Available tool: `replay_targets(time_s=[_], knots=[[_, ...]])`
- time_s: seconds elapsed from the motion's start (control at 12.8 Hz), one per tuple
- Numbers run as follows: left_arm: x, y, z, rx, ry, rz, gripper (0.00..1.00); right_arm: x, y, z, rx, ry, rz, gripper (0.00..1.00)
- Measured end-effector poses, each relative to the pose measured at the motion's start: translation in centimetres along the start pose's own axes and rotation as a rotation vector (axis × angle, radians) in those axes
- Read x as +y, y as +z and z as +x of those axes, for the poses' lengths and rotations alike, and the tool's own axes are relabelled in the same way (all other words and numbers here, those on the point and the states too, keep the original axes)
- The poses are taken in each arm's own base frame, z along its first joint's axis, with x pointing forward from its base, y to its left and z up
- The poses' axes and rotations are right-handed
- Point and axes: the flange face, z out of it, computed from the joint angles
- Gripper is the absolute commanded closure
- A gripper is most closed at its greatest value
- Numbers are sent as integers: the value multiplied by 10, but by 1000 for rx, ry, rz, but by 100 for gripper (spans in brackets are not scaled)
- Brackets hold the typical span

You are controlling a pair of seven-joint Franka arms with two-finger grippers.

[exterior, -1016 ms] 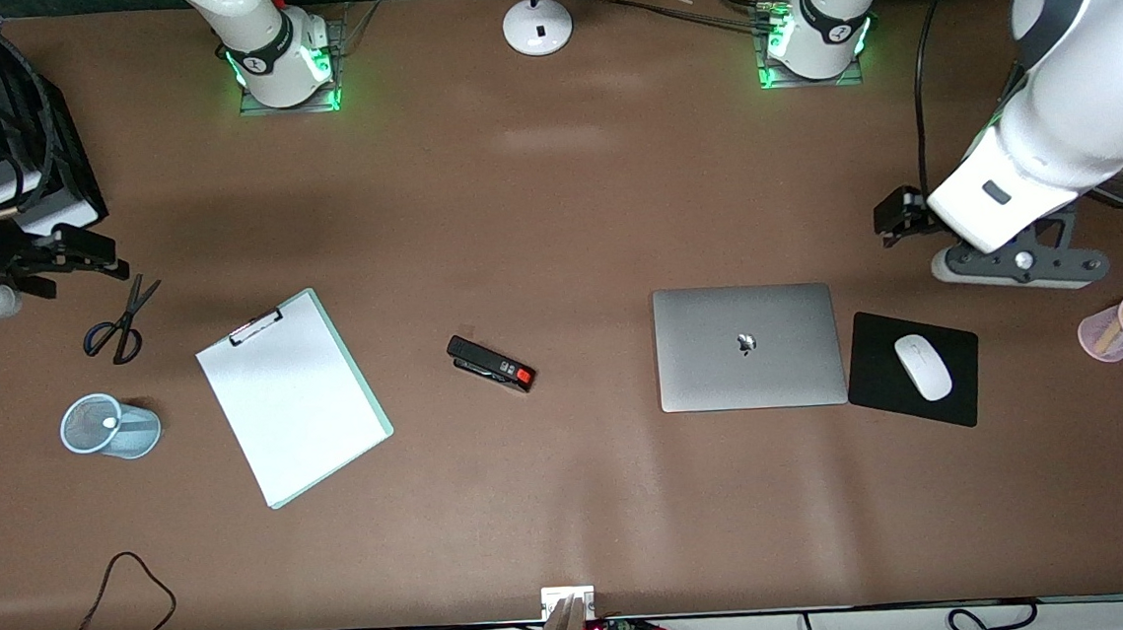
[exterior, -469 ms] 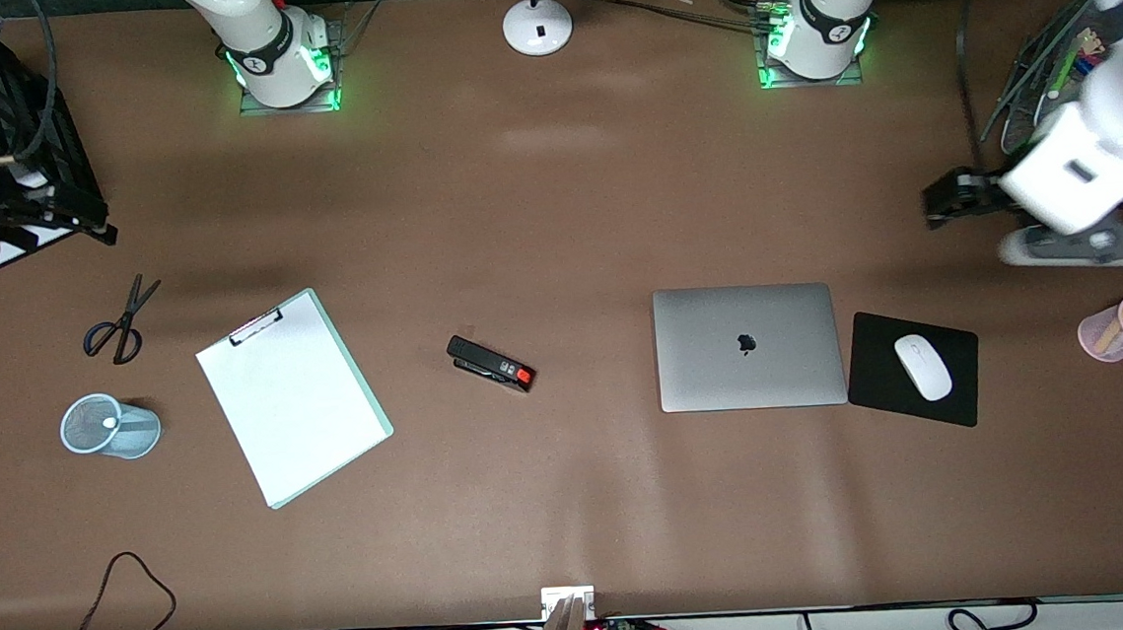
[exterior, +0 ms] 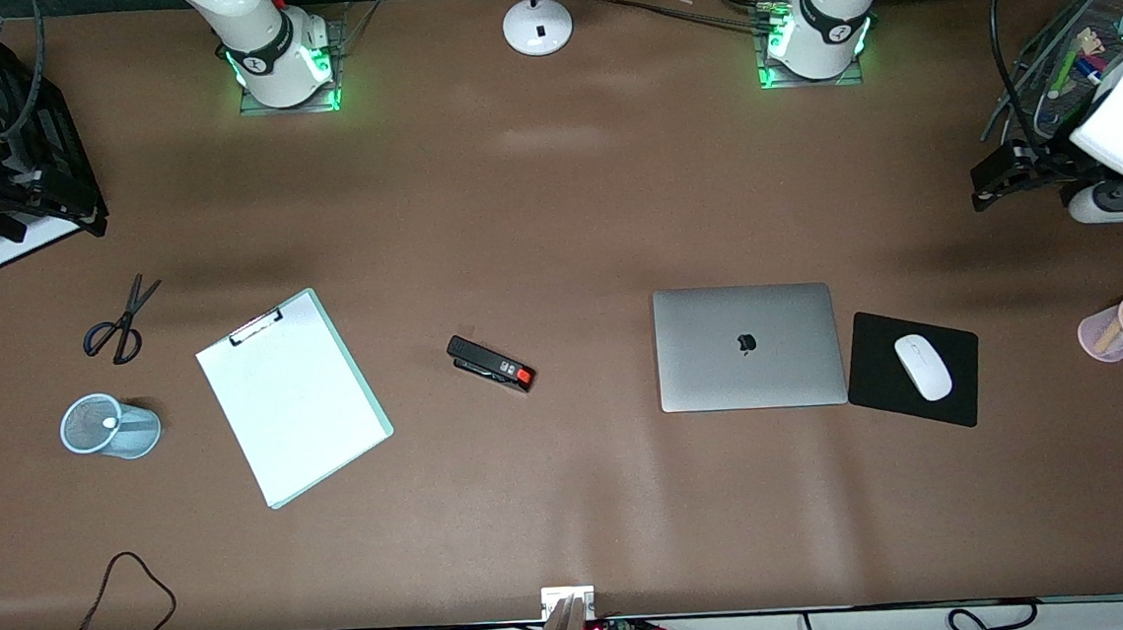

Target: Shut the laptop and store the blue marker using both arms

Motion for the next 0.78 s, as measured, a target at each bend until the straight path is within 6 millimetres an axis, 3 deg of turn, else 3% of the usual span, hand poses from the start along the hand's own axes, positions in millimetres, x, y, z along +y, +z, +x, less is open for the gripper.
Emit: replay_targets(time_s=[0.23, 0.78], knots=[[11, 0, 0, 3, 20, 0, 0, -9, 5, 3, -6, -15, 0, 0], [11, 0, 0, 8, 20, 0, 0, -12, 8, 18, 3, -21, -1, 0]])
